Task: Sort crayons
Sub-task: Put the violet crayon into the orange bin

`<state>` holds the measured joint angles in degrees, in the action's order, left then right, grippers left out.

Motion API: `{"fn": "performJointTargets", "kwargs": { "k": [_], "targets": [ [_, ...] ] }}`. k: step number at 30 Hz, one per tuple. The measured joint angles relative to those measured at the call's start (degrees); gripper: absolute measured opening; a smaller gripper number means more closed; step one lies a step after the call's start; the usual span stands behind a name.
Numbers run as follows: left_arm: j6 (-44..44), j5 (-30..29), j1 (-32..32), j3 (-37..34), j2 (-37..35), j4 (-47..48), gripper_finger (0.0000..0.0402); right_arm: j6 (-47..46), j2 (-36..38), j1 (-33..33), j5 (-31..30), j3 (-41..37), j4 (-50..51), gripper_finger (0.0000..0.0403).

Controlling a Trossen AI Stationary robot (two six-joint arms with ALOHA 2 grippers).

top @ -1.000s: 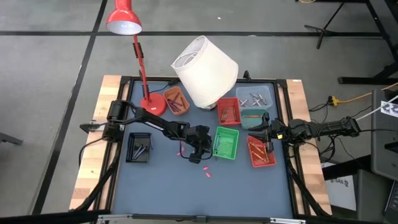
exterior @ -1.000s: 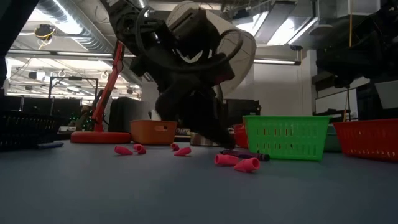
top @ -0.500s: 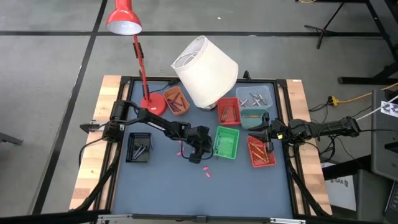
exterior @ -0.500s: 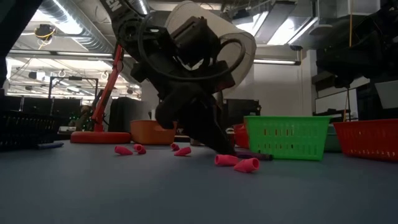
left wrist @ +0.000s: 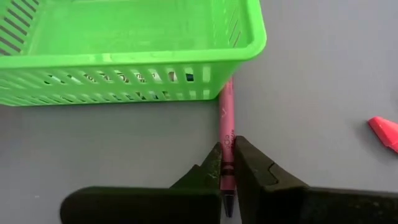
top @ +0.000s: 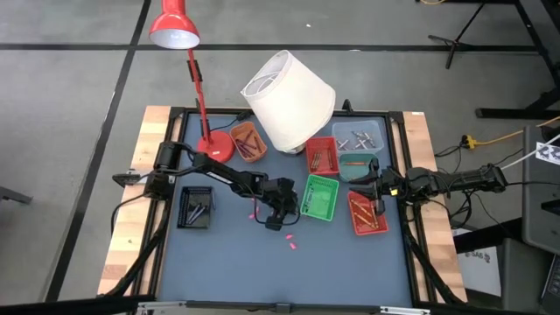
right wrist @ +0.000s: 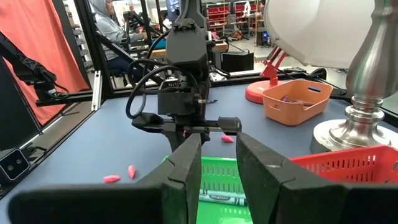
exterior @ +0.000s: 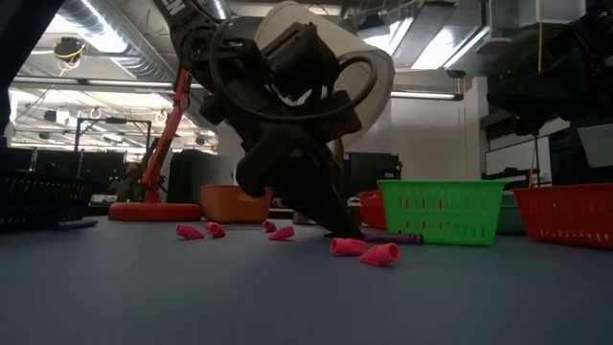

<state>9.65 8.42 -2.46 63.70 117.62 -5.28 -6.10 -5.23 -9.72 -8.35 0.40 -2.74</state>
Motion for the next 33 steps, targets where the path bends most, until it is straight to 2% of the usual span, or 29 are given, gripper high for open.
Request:
{"fn": "performJointTargets", "kwargs": {
  "k": [8,14,17,21,29,33],
  "targets": [
    [-4.65,-0.20,-3.15,-0.20,-2.32,2.73,0.0004,0.01,0.00,-0.02,-0.03,0.00,-0.02,0.0099],
    [-12.78,-0.05,-5.47,-0.31,-7.61,10.83,0.0004,0.00,0.00,0.00,-0.03,0.00,-0.07,0.0099],
    [-17.57,-2.56,-6.49,-0.26,-10.70,16.16,0.0005,0.00,0.00,-0.02,-0.03,0.02,-0.06,0.0099],
    [-21.81,-10.14,-7.90,-0.22,-15.44,23.00,0.0005,0.01,0.00,0.00,-0.03,0.00,-0.07,0.0099],
    [-29.55,-33.03,-7.78,-0.13,-24.54,39.14,0.0005,0.00,0.00,-0.02,0.01,0.00,-0.07,0.0099],
    [-31.39,-41.34,-6.16,-0.13,-27.36,45.89,0.0005,0.02,0.00,0.00,0.13,0.00,-0.02,0.0099]
  ]
}}
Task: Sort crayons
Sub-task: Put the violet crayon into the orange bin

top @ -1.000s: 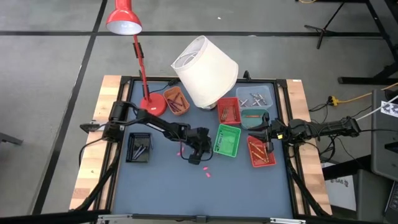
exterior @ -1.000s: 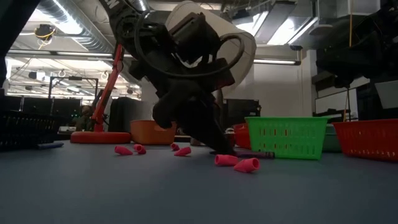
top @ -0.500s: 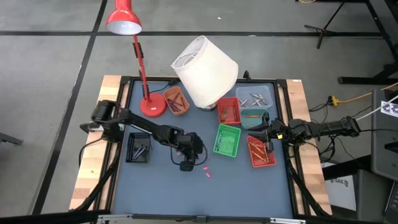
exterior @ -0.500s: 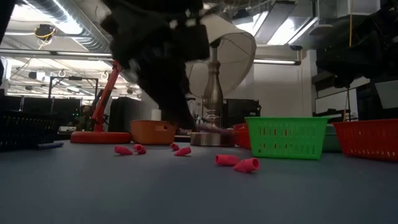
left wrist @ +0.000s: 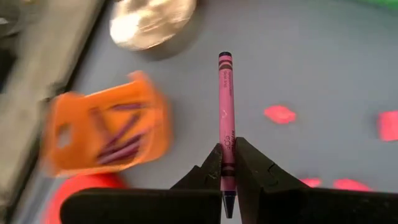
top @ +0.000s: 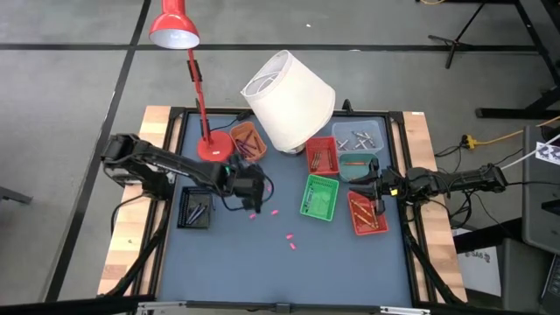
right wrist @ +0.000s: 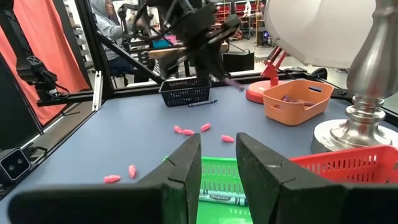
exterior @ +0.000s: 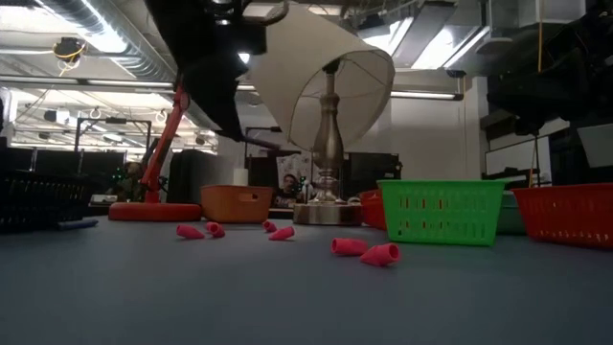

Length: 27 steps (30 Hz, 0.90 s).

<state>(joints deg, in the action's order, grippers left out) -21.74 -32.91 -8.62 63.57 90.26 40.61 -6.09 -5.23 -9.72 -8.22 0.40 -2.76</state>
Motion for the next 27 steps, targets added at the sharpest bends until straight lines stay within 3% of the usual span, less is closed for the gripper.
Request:
{"fn": "performJointTargets", "kwargs": {
  "k": [5,10,20,27],
  "targets": [
    [-0.40,-5.90,3.76,0.00,-1.08,5.91,0.0005,0.00,0.02,0.00,-0.07,0.00,-0.04,0.0099],
    [1.29,-8.13,9.46,0.00,-1.16,7.95,0.0005,0.00,0.02,0.00,-0.14,0.01,-0.02,0.0099],
    [2.82,-8.04,20.72,0.02,-1.16,7.80,0.0008,-0.02,0.00,0.00,-0.13,0.00,-0.04,0.0099],
    [2.78,-5.82,24.71,0.02,-1.16,6.81,0.0049,-0.02,0.00,-0.01,-0.14,0.00,-0.04,0.0099]
  ]
}}
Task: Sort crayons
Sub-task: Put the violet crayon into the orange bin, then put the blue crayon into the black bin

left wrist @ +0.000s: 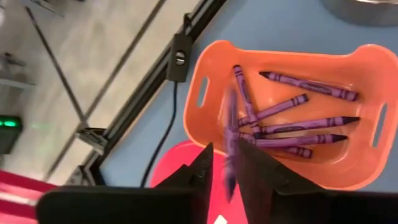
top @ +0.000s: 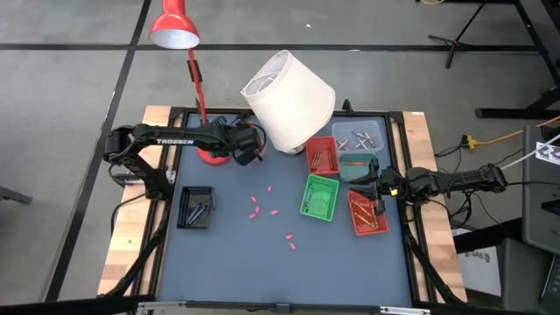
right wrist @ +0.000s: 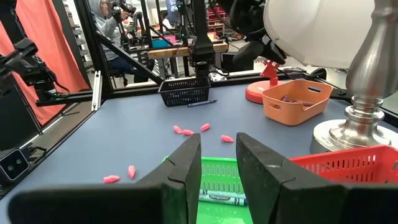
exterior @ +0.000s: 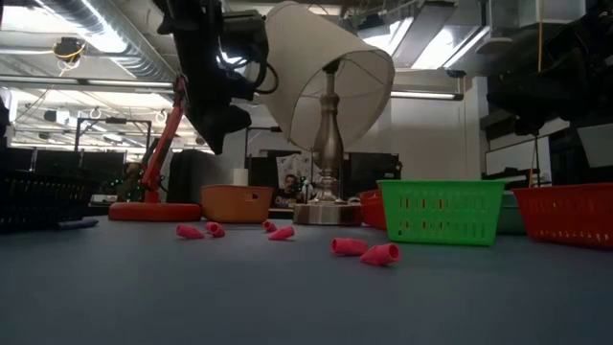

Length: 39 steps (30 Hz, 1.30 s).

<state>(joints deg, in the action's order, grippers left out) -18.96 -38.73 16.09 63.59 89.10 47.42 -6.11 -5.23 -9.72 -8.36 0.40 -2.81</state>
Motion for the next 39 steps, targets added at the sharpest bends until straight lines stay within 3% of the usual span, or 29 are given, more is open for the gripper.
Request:
{"fn": "performJointTargets", "kwargs": {
  "k": [5,10,20,25,33,39],
  "targets": [
    [-0.01,3.11,1.27,0.00,0.00,-1.07,0.0079,0.00,0.00,0.01,0.00,0.00,0.00,0.0099],
    [-1.26,5.93,1.06,0.00,0.00,-1.18,0.0084,0.02,0.00,0.00,0.01,0.00,0.00,0.0099],
    [-13.08,26.21,-2.07,0.00,0.00,1.35,0.0085,0.02,0.00,0.00,0.02,0.00,0.00,0.0099],
    [-17.68,33.17,-5.67,0.00,0.00,4.86,0.0085,0.00,0.00,-0.01,0.02,0.00,0.00,0.0099],
    [-18.10,33.02,-11.11,0.00,0.02,12.01,0.0085,0.01,0.00,0.00,0.02,0.00,0.00,0.0099],
    [-18.05,25.09,-13.44,0.00,0.02,18.27,0.0085,0.02,0.00,-0.01,0.02,0.00,-0.02,0.0099]
  ]
}}
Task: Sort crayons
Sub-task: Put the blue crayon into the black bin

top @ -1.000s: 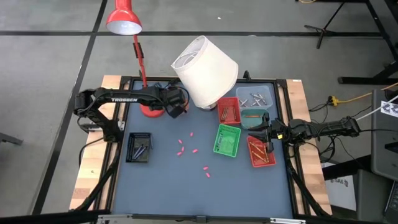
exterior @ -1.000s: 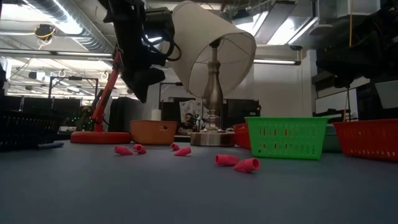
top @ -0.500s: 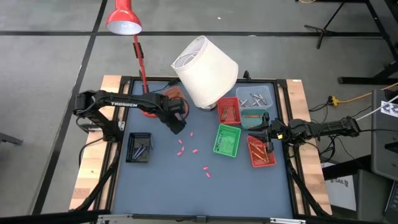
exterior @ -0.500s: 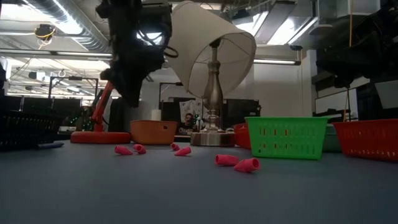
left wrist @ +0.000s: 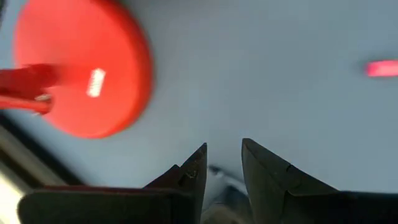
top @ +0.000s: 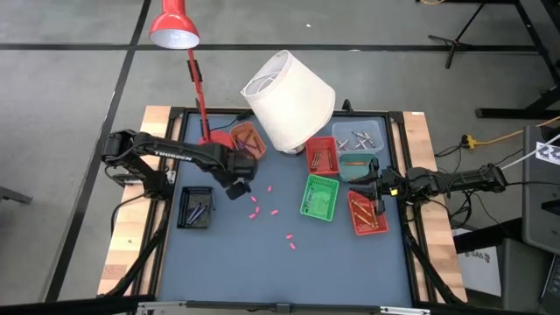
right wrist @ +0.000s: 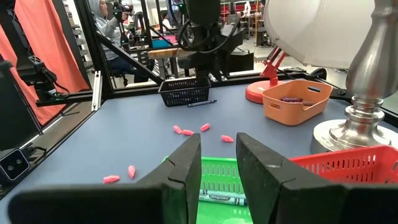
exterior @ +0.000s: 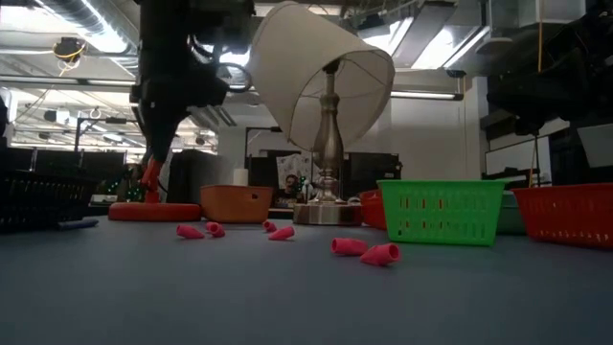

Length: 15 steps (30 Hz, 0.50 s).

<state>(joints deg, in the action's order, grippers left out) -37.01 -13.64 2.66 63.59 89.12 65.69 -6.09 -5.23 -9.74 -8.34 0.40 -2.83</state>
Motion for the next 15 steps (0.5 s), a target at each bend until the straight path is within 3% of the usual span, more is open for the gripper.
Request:
{"fn": "performJointTargets", "kwargs": {
  "k": [7,15],
  "targets": [
    [-0.05,-0.27,1.64,-2.54,0.00,3.19,0.0085,-0.02,0.00,0.00,0.02,0.00,0.02,0.0099],
    [-0.05,7.95,5.06,-12.67,0.04,3.17,0.0085,-0.01,0.00,0.00,0.02,0.00,0.00,0.0099]
  ]
}}
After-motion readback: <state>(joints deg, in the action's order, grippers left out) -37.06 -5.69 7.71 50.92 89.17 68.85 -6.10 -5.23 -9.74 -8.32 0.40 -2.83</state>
